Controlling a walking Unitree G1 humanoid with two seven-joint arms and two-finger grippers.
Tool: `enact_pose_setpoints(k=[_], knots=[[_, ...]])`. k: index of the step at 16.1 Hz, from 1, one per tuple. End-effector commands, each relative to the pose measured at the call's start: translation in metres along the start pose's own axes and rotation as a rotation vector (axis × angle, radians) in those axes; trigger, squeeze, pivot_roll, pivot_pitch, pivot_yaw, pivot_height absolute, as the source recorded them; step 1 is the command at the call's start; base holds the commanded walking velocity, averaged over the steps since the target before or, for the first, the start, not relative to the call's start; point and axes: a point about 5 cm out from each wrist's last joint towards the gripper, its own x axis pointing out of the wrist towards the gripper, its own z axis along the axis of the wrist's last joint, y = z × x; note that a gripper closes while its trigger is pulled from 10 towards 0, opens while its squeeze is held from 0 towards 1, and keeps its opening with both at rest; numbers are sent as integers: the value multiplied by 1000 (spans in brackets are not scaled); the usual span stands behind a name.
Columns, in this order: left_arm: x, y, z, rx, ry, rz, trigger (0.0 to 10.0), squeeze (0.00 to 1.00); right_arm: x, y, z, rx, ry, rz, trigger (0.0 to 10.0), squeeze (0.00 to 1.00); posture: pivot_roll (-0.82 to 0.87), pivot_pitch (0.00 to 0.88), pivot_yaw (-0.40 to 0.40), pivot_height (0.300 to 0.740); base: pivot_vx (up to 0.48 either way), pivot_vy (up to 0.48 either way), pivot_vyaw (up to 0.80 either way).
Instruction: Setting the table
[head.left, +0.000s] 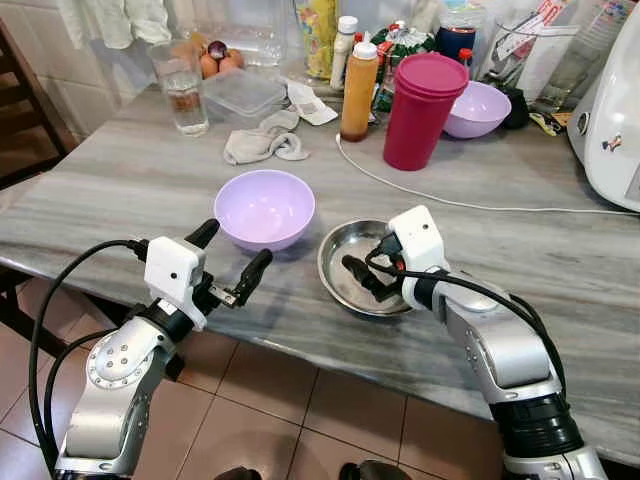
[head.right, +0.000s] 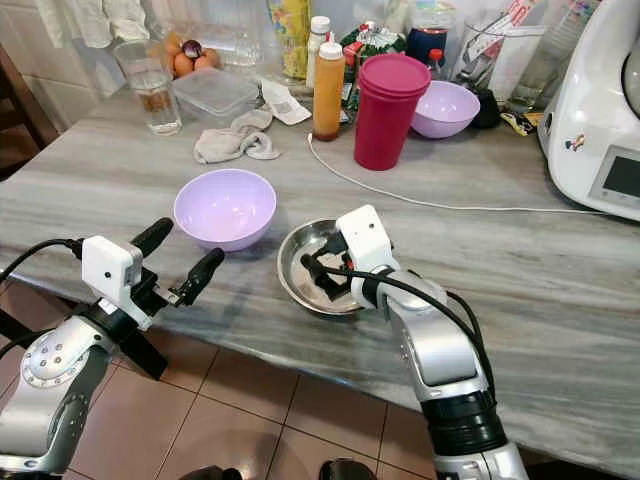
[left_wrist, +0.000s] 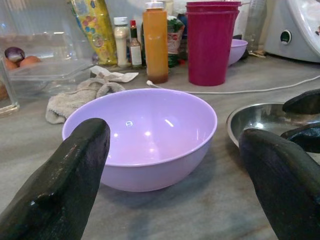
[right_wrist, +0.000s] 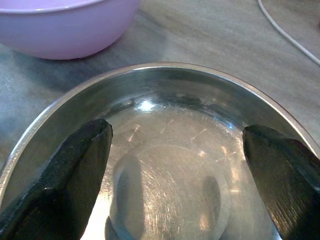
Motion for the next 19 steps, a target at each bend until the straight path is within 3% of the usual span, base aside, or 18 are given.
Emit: enact_pose_setpoints(k=[1, 19], knots=[[0, 0, -2, 3, 19, -8, 10000, 0, 2, -1, 0, 6, 11, -3, 10000, 1000, -151, 123, -20, 740, 0, 0, 0], [3, -1, -1, 13, 17, -2, 10000, 0, 30, 23, 4, 139, 10, 111, 10000, 1000, -133, 116, -15, 740, 0, 0, 0]])
